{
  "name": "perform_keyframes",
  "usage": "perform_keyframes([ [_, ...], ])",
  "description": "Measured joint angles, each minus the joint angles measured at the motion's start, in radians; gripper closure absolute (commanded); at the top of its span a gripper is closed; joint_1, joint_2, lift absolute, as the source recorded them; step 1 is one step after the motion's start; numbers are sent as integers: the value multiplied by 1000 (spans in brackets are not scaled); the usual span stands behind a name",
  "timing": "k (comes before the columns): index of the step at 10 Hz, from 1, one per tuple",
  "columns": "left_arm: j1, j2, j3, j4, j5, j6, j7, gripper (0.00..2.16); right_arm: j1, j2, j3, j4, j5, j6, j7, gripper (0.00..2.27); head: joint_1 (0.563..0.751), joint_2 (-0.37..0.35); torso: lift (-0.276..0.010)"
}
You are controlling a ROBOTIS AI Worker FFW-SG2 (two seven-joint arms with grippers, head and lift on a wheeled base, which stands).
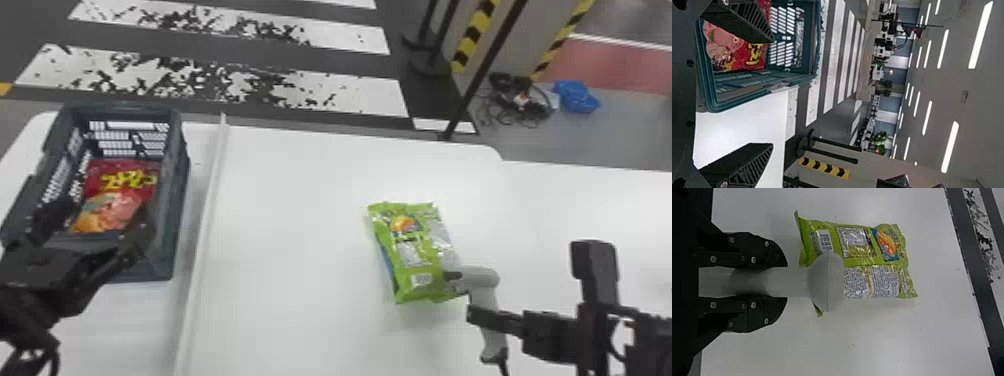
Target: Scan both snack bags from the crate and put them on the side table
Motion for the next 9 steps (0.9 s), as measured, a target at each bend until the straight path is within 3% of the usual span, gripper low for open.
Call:
perform_keyframes([
  [4,0,-1,0,0,0,0,0,49,-37,-11,-22,43,1,-59,-2,2250,695,-197,-87],
  [9,3,1,0,0,0,0,0,49,-215,-147,-4,369,58,-256,-25,2250,695,-301,-87],
])
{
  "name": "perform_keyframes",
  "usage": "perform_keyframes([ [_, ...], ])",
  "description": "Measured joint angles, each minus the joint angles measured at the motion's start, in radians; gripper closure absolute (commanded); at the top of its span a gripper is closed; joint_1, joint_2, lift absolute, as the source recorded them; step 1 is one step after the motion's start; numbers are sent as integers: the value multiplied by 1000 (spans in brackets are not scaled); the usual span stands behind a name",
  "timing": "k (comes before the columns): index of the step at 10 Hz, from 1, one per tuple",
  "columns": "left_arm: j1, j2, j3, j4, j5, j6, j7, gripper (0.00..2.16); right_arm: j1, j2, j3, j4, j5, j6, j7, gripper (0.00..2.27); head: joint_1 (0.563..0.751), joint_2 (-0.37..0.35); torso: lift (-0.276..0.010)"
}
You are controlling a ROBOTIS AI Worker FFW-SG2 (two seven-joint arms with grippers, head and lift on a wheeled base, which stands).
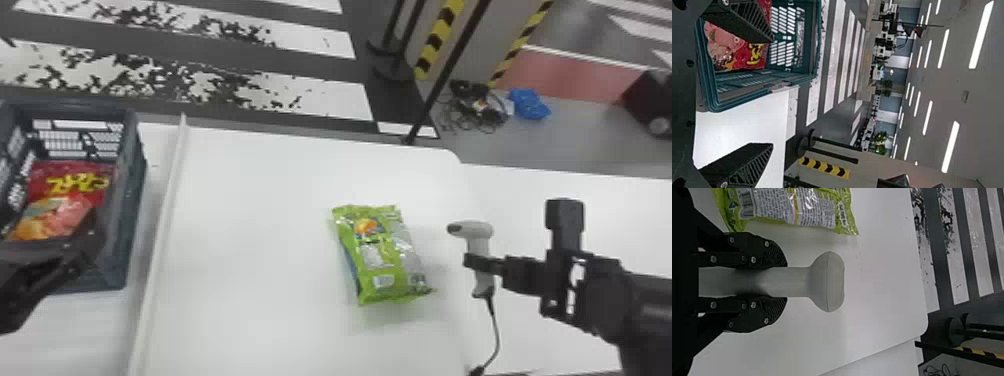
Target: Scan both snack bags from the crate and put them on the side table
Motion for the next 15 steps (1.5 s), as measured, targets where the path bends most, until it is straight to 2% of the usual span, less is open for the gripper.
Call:
perform_keyframes([
  [2,1,-1,0,-1,0,0,-1,49,-94,-56,59,161,32,-70,-13,2250,695,-327,-87],
  [4,3,-1,0,-3,0,0,-1,49,-156,-82,123,281,48,-167,-28,2246,695,-329,-87],
  [9,6,-2,2,-4,0,0,0,49,-247,-86,222,474,74,-331,-60,2236,695,-306,-87],
  [11,8,-2,2,-5,0,0,0,49,-258,-86,240,504,80,-347,-67,2040,695,-305,-87],
  [13,8,-2,2,-5,0,0,0,49,-259,-86,241,507,81,-350,-74,1430,695,-307,-87],
  [14,8,-2,2,-5,0,0,0,49,-256,-86,240,510,78,-358,-82,846,695,-308,-87],
  [15,8,-2,2,-5,0,0,0,49,-254,-86,236,513,74,-362,-84,97,695,-310,-87],
])
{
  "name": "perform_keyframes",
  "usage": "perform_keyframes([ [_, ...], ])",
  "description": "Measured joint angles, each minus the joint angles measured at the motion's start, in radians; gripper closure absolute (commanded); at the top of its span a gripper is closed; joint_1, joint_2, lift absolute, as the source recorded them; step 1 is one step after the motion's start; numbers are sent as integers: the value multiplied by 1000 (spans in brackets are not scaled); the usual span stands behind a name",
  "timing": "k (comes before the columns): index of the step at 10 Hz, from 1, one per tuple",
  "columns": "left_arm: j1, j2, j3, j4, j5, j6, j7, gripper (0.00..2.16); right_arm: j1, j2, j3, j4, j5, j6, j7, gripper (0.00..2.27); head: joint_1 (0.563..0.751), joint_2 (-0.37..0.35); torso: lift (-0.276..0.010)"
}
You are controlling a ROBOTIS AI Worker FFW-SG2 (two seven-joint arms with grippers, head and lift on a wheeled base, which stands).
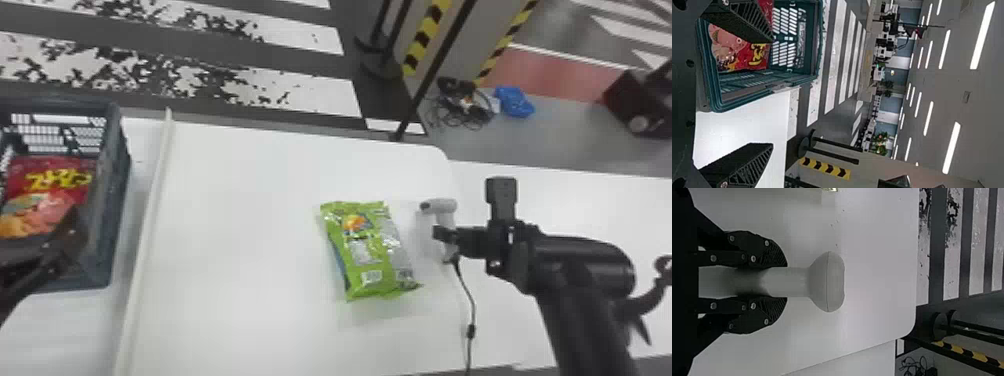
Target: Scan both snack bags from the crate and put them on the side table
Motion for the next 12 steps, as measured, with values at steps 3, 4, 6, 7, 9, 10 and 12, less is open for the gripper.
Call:
perform_keyframes([
  [3,0,-3,-1,-1,-1,0,0,49,30,2,-39,-31,-32,5,-21,46,695,-326,-87],
  [4,0,-3,-1,-1,-1,0,0,49,68,4,-75,-91,-65,15,-19,53,695,-328,-87],
  [6,0,-4,-2,0,-1,0,0,49,151,6,-167,-237,-176,124,43,70,695,-319,-87],
  [7,0,-4,-2,1,-2,0,0,49,177,7,-202,-287,-236,210,93,80,695,-300,-87],
  [9,0,-3,-2,1,-2,0,0,49,197,7,-242,-324,-329,346,169,113,695,-270,-87],
  [10,0,-2,-2,1,-2,0,0,49,196,6,-245,-325,-344,390,213,117,695,-251,-87],
  [12,0,0,-2,1,-1,0,0,49,176,1,-212,-297,-332,416,288,140,695,-217,-87],
])
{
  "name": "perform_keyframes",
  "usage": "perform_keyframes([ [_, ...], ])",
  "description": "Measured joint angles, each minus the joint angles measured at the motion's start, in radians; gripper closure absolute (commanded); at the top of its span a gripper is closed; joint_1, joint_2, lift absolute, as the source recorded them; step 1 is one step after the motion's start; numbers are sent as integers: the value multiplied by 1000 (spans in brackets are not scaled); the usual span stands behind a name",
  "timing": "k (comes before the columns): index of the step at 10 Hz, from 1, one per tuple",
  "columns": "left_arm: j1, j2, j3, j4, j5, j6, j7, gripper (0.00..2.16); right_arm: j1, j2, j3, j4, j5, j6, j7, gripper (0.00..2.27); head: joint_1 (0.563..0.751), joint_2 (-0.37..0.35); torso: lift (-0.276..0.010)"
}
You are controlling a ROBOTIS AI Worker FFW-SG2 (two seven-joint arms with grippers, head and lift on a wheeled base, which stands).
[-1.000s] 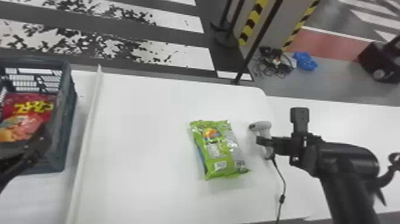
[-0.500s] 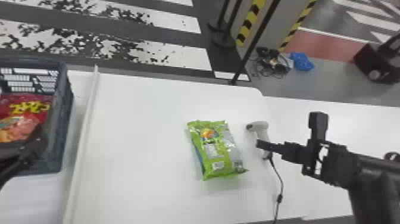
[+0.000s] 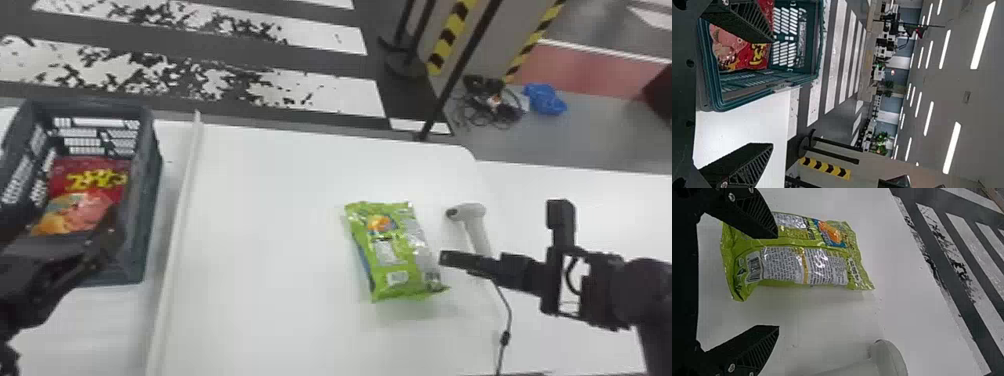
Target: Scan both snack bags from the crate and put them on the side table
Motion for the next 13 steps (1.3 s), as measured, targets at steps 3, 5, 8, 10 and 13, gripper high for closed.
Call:
perform_keyframes([
  [3,0,2,-1,2,0,0,0,49,-65,-24,106,106,77,-16,37,134,695,-205,-87],
  [5,1,3,0,2,0,0,0,49,-91,-28,154,145,117,-27,62,134,695,-195,-87],
  [8,0,3,1,3,0,0,0,49,-122,-30,172,188,103,-25,127,707,695,-169,-87],
  [10,0,3,2,4,0,0,0,49,-143,-34,199,213,121,-25,155,2216,695,-158,-87],
  [13,0,1,3,6,0,0,0,49,-153,-39,207,227,140,-25,216,2253,695,-151,-87],
])
